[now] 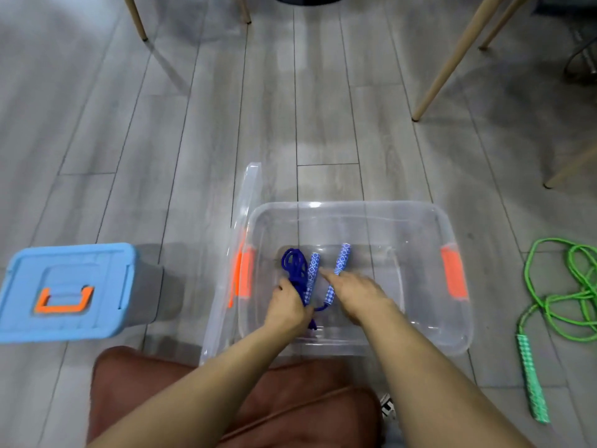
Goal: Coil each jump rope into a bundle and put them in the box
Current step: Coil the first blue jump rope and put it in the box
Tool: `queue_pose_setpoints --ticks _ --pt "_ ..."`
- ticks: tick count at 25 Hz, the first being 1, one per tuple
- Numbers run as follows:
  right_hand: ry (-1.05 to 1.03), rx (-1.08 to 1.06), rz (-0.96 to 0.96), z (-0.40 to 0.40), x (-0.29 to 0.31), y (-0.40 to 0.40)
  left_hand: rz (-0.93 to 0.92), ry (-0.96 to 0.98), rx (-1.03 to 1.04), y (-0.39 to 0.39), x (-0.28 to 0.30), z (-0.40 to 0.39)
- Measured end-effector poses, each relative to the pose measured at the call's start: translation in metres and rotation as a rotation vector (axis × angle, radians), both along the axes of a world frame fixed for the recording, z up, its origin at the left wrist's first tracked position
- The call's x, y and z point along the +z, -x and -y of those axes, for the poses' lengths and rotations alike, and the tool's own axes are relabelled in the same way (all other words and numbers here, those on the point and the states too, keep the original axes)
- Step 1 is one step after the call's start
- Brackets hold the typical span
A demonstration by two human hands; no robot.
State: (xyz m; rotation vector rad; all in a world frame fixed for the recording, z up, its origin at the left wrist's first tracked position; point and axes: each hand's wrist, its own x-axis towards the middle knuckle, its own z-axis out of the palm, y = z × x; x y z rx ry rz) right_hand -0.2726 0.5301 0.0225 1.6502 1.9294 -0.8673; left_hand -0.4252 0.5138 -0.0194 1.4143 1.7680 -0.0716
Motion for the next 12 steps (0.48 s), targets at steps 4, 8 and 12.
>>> queue_pose_setpoints --ticks 4,8,12 --pt "0.051 -0.094 0.11 0.012 -0.019 -0.049 -0.19 0.026 -0.255 -0.011 -0.006 -0.005" --pt "-0.038 -0.084 0.133 0.004 -0.007 -0.088 -0.281 -0.194 -0.456 -0.03 -0.01 -0.015" --pt "-0.236 0.05 0.271 -0.015 0.04 -0.14 -0.345 -0.13 -0.782 -0.045 -0.033 -0.018"
